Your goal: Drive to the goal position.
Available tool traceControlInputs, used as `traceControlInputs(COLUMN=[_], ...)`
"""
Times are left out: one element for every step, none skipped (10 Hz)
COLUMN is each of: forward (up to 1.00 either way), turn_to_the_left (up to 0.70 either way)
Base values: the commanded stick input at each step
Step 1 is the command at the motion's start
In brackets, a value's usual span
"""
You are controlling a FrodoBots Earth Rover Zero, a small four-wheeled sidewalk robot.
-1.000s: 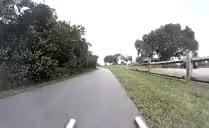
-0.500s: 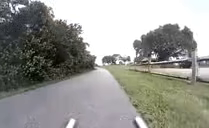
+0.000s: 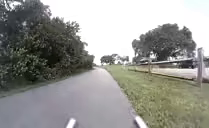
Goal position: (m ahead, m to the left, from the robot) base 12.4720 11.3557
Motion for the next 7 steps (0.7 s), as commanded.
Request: traceControlInputs(forward=[0.7,0.7,0.7,0.7,0.7,0.7,0.7], turn_to_the_left=[0.0,0.0,0.0,0.0,0.0,0.02,0.13])
